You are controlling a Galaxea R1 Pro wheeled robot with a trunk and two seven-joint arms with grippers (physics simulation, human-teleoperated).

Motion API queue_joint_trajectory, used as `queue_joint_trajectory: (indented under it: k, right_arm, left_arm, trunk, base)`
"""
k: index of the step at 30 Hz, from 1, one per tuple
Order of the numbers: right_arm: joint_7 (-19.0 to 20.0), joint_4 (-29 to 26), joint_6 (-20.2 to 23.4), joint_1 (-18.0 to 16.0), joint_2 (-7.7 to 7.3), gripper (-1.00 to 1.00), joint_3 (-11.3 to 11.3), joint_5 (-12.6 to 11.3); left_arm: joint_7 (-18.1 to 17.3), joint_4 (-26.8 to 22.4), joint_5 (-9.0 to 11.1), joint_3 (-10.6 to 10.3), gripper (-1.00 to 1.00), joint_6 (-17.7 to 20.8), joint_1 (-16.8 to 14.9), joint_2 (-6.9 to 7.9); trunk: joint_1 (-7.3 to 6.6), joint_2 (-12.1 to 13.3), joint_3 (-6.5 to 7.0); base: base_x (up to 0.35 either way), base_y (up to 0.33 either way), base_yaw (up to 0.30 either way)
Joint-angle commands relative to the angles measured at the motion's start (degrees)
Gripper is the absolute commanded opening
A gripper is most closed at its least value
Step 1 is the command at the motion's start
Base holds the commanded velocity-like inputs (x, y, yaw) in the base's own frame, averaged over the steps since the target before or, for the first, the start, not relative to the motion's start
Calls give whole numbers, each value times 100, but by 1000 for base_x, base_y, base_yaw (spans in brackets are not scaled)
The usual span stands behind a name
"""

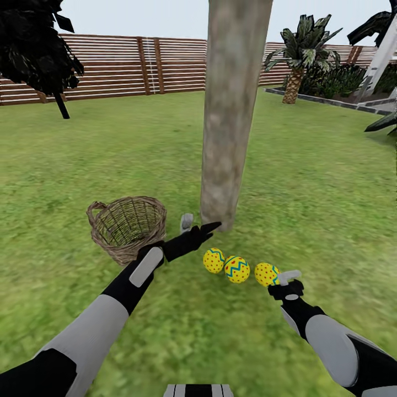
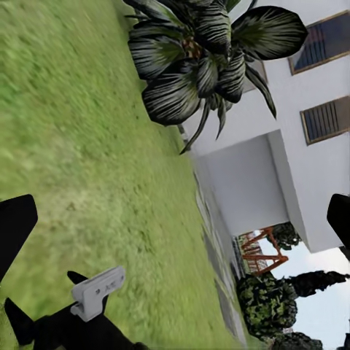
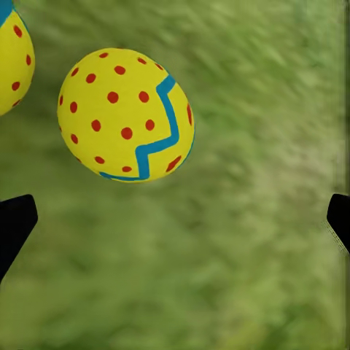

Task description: Take the three Easter eggs out of the wicker basket on the lawn in the garden, then place them on the lawn next to a single tree (choose any tree) so that all three eggs are next to the same tree and none are left in the basket.

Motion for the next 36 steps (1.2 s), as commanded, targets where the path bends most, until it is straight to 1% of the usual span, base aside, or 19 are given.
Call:
queue_joint_trajectory:
  k: [1,3,5,6,7,10,14,16,17,19,22,25,26,28,29,30,31,34,36]
  right_arm:
    - [-16,11,-28,-5,-2,100,-49,43]
    - [-16,0,-28,-5,-13,100,-60,42]
    - [-22,-16,-28,-5,-13,100,-116,54]
    - [-28,-29,-28,-5,-13,100,-149,60]
    - [-32,-33,-28,-5,-32,100,-168,58]
    - [-33,-29,-28,-5,-101,100,-174,50]
    - [-27,6,-28,1,-168,100,-172,52]
    - [-22,38,-28,22,-215,100,-166,59]
    - [92,95,-28,156,-282,100,-164,62]
    - [240,121,-28,210,-345,100,-163,63]
    - [502,142,-14,354,-459,100,-163,56]
    - [574,249,61,484,-522,100,-169,55]
    - [605,420,93,563,-563,100,-171,48]
    - [614,554,101,640,-585,100,-172,46]
    - [631,613,103,697,-571,100,-172,44]
    - [661,642,99,747,-563,100,-172,30]
    - [752,673,73,872,-547,100,-172,-33]
    - [847,682,34,1002,-536,100,-172,-100]
    - [875,684,20,1043,-547,100,-172,-146]
  left_arm:
    - [2,7,45,-3,100,47,-3,2]
    - [2,16,44,-16,100,60,1,3]
    - [2,19,44,-134,100,68,4,4]
    - [-3,9,49,-297,100,178,5,5]
    - [-1,6,51,-362,100,514,5,4]
    - [2,16,43,-385,100,786,5,11]
    - [49,148,29,-399,100,871,24,26]
    - [179,319,15,-407,100,882,29,78]
    - [409,443,10,-461,100,884,55,97]
    - [582,471,9,-496,100,881,89,105]
    - [1289,497,1,-563,100,872,270,109]
    - [1791,506,-2,-726,100,858,442,118]
    - [2147,513,-10,-810,100,837,666,131]
    - [2463,510,-188,-833,100,820,883,136]
    - [2583,513,-486,-837,100,803,1008,133]
    - [2613,514,-640,-835,100,782,1067,128]
    - [2647,515,-876,-834,100,678,1189,122]
    - [2661,630,-1009,-833,100,423,1341,96]
    - [2667,916,-1050,-827,100,174,1383,60]
  trunk:
    - [-3,0,19]
    - [-8,3,63]
    - [-14,5,107]
    - [-16,7,129]
    - [-19,8,151]
    - [-26,12,218]
    - [-37,17,307]
    - [-42,20,351]
    - [-44,21,373]
    - [-50,24,417]
    - [-57,28,484]
    - [-65,32,550]
    - [-68,33,572]
    - [-73,36,617]
    - [-75,37,639]
    - [-78,39,661]
    - [-81,40,683]
    - [-88,44,750]
    - [-93,47,794]
  base:
    - [0,0,0]
    - [0,0,0]
    - [0,0,0]
    - [0,0,0]
    - [0,0,0]
    - [0,0,0]
    - [0,0,0]
    - [0,0,0]
    - [0,0,0]
    - [0,0,0]
    - [0,0,0]
    - [0,0,0]
    - [0,0,0]
    - [0,0,0]
    - [0,0,0]
    - [0,0,0]
    - [0,0,0]
    - [0,0,0]
    - [0,0,0]
